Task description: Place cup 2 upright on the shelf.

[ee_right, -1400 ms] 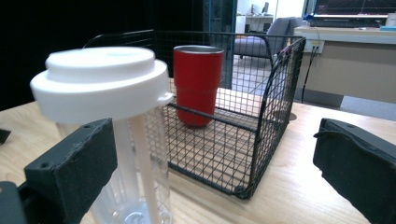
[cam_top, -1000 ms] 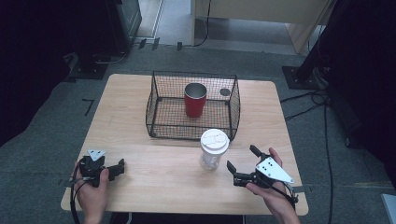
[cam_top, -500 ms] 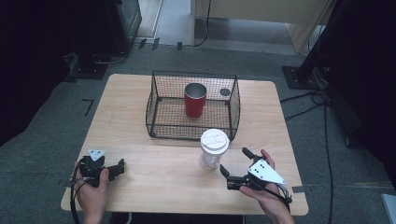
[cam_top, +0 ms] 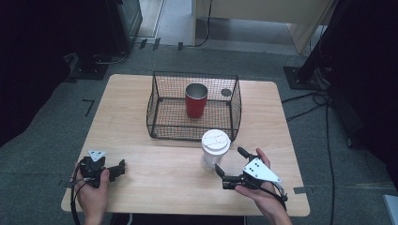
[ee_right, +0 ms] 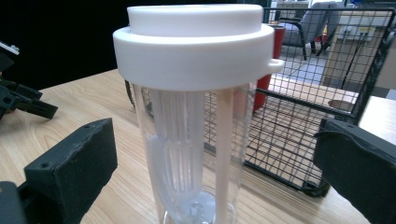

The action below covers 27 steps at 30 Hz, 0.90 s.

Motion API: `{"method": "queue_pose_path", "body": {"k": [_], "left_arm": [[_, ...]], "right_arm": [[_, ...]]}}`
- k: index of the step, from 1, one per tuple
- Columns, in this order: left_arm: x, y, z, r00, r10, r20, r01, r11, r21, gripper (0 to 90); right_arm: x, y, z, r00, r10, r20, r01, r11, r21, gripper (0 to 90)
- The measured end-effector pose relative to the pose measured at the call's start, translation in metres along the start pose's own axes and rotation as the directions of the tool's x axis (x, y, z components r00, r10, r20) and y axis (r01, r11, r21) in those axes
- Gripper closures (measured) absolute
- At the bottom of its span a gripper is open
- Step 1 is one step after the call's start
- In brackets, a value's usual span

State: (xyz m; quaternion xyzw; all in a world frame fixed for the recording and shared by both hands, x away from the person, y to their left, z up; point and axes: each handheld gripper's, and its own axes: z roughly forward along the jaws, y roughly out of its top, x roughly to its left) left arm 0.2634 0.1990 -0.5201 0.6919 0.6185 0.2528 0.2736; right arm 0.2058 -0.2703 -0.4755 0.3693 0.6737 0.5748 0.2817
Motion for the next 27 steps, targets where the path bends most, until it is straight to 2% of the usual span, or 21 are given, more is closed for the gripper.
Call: {"method": "queue_pose_path", "body": {"k": [21,27], "left_arm": [[0.0,0.0,0.0,1.0,0.0,0.0,0.0,1.0,0.0,0.0],[0.0,0.0,0.0,1.0,0.0,0.0,0.0,1.0,0.0,0.0]], "right_arm": [[0.016,0.005,0.031,0.9996,0.014,-0.025,-0.014,1.0,0.005,0.0],[0.018,0.008,0.039,0.9995,0.028,-0.016,-0.028,1.0,-0.005,0.0]]}}
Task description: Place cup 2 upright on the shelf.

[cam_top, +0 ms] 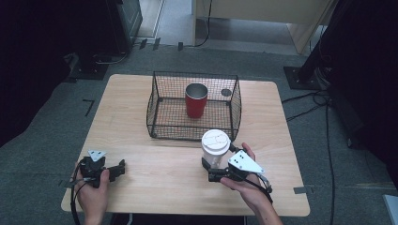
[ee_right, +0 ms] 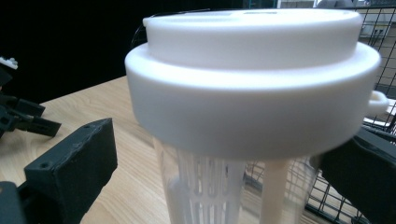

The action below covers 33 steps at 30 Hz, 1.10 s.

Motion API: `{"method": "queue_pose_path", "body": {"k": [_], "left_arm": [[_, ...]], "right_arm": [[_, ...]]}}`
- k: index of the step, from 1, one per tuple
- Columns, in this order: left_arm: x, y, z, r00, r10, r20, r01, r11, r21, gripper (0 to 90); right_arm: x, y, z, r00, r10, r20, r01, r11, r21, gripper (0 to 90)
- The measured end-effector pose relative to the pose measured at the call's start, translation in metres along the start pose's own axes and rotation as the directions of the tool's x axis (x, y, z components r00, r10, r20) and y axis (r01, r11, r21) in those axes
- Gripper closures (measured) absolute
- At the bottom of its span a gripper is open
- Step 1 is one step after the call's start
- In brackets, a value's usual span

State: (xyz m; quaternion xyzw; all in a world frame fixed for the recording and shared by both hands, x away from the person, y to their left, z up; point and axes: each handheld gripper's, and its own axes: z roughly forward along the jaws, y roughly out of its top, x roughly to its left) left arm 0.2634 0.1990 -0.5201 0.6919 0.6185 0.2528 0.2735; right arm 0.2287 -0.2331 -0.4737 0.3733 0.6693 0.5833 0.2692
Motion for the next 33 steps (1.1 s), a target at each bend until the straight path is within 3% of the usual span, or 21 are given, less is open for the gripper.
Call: {"method": "queue_pose_path", "body": {"k": [9,17,24,33], "left_arm": [[0.0,0.0,0.0,1.0,0.0,0.0,0.0,1.0,0.0,0.0],[0.0,0.0,0.0,1.0,0.0,0.0,0.0,1.0,0.0,0.0],[0.0,0.0,0.0,1.0,0.0,0.0,0.0,1.0,0.0,0.0],[0.0,0.0,0.0,1.0,0.0,0.0,0.0,1.0,0.0,0.0]], "right_arm": [[0.0,0.003,0.011,0.9989,-0.002,0.046,0.003,1.0,-0.01,0.8],[0.002,0.006,0.022,0.9952,-0.015,0.097,0.017,1.0,-0.021,7.3],[0.004,0.006,0.027,0.9925,-0.024,0.12,0.027,0.999,-0.02,13.9],[0.003,0.006,0.025,0.9924,-0.016,0.122,0.019,1.0,-0.017,14.3]]}}
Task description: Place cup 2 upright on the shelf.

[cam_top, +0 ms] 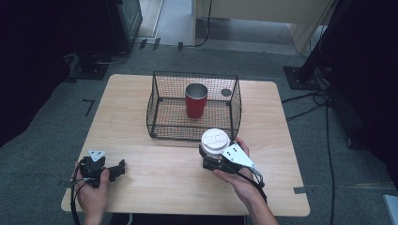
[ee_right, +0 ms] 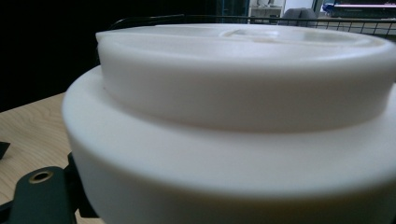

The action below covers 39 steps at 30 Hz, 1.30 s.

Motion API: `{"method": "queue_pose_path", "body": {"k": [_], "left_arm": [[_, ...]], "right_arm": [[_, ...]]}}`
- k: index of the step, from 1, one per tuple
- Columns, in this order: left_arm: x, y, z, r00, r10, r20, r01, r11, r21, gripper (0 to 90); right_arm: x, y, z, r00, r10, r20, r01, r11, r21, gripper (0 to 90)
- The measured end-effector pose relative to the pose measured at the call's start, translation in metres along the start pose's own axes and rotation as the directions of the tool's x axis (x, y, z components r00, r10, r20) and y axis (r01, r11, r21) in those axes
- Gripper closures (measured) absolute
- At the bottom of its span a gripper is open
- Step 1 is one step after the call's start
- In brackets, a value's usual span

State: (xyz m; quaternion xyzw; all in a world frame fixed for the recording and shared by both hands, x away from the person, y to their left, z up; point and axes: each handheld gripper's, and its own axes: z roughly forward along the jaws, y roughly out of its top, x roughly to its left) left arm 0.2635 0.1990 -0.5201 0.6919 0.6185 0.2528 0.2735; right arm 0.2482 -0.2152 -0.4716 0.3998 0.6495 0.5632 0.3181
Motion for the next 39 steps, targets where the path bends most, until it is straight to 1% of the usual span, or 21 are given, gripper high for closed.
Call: {"method": "queue_pose_path", "body": {"k": [6,9,14,16,18,20,23,31,36,39], "left_arm": [[0.0,0.0,0.0,1.0,0.0,0.0,0.0,1.0,0.0,0.0],[0.0,0.0,0.0,1.0,0.0,0.0,0.0,1.0,0.0,0.0],[0.0,0.0,0.0,1.0,0.0,0.0,0.0,1.0,0.0,0.0],[0.0,0.0,0.0,1.0,0.0,0.0,0.0,1.0,0.0,0.0],[0.0,0.0,0.0,1.0,0.0,0.0,0.0,1.0,0.0,0.0],[0.0,0.0,0.0,1.0,0.0,0.0,0.0,1.0,0.0,0.0],[0.0,0.0,0.0,1.0,0.0,0.0,0.0,1.0,0.0,0.0],[0.0,0.0,0.0,1.0,0.0,0.0,0.0,1.0,0.0,0.0],[0.0,0.0,0.0,1.0,0.0,0.0,0.0,1.0,0.0,0.0],[0.0,0.0,0.0,1.0,0.0,0.0,0.0,1.0,0.0,0.0]], "right_arm": [[-0.001,-0.002,-0.004,0.9999,0.013,-0.01,-0.013,1.0,0.019,11.1],[-0.003,-0.005,-0.007,0.9998,0.014,-0.016,-0.014,1.0,0.026,11.1],[-0.003,-0.004,-0.01,0.9991,0.018,-0.039,-0.017,1.0,0.025,15.3],[-0.004,-0.002,-0.01,0.9991,0.019,-0.038,-0.017,0.999,0.038,15.5],[-0.005,0.0,-0.01,0.9987,0.033,-0.04,-0.031,0.998,0.059,15.7],[-0.005,0.002,-0.011,0.999,0.024,-0.038,-0.021,0.997,0.073,15.9],[-0.003,0.003,-0.011,0.9993,0.009,-0.037,-0.006,0.997,0.074,16.0],[-0.003,0.007,-0.011,0.9989,0.021,-0.042,-0.019,0.999,0.044,16.1],[-0.002,0.014,-0.012,0.9988,0.023,-0.043,-0.023,1.0,-0.002,16.1],[-0.002,0.018,-0.013,0.9982,0.041,-0.043,-0.043,0.998,-0.041,16.1]]}}
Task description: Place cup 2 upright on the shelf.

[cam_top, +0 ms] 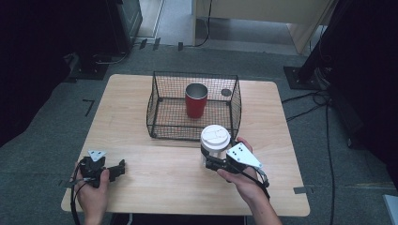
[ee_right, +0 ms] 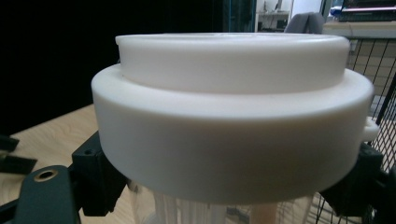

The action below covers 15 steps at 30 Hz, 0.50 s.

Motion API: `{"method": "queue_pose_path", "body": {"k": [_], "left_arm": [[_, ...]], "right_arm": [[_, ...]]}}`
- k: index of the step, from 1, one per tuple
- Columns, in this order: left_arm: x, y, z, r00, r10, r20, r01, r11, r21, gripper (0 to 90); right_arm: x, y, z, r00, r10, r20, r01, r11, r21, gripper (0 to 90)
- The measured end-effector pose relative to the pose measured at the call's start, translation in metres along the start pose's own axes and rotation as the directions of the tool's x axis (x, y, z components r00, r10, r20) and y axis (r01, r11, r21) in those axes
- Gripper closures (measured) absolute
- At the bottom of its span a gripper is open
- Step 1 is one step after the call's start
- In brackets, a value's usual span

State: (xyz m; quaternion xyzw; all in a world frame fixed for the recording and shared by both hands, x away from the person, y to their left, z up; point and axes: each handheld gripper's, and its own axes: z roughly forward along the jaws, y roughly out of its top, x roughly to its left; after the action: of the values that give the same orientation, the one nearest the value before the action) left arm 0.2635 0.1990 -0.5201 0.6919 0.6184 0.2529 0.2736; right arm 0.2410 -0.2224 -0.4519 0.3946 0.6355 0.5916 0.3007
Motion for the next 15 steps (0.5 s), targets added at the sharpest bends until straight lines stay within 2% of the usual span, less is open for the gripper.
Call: {"method": "queue_pose_path", "body": {"k": [8,15], "left_arm": [[0.0,0.0,0.0,1.0,-0.001,0.0,0.001,1.0,-0.001,0.0],[0.0,0.0,0.0,1.0,-0.001,0.0,0.001,1.0,-0.002,0.0]], "right_arm": [[0.001,0.014,0.0,0.9997,0.014,0.019,-0.012,0.996,-0.083,16.1],[0.003,0.03,0.002,0.9991,0.009,0.042,-0.001,0.984,-0.177,16.0]]}}
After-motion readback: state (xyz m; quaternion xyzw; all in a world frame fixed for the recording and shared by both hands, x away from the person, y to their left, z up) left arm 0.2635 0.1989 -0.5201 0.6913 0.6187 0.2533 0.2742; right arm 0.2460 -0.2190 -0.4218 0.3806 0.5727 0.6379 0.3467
